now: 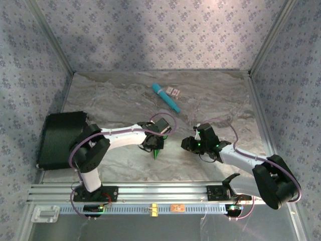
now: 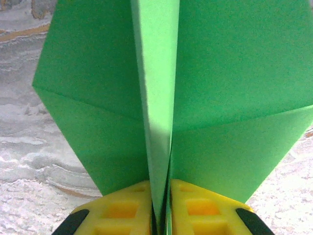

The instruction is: Fold a paper plane with a square sheet of paper (pick it up from the middle)

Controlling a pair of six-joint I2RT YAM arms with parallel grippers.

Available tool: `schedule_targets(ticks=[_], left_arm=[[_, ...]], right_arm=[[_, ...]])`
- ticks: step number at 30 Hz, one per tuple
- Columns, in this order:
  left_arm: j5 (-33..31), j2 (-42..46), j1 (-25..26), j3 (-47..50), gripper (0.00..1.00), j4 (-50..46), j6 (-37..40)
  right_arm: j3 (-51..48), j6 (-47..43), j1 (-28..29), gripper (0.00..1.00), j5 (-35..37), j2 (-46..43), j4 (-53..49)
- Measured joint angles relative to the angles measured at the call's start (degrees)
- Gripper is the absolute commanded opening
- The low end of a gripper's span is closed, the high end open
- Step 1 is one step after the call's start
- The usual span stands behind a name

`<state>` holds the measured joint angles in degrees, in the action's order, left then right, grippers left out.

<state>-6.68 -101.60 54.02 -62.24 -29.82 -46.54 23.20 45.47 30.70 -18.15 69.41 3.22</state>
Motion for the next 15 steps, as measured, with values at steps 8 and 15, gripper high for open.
schedule_targets(ticks=[8,15], left_arm=[[-0.1,-1.3,0.0,-0.2,0.16,-0.1,0.0],[-0.9,-2.6,0.2,-1.7,0.20,-0.8,-1.0]], right_arm=[[0.0,0.0,0.1,0.29,0.0,0.0,0.1],[0.0,0.0,0.1,0.29,0.0,0.0,0.2]])
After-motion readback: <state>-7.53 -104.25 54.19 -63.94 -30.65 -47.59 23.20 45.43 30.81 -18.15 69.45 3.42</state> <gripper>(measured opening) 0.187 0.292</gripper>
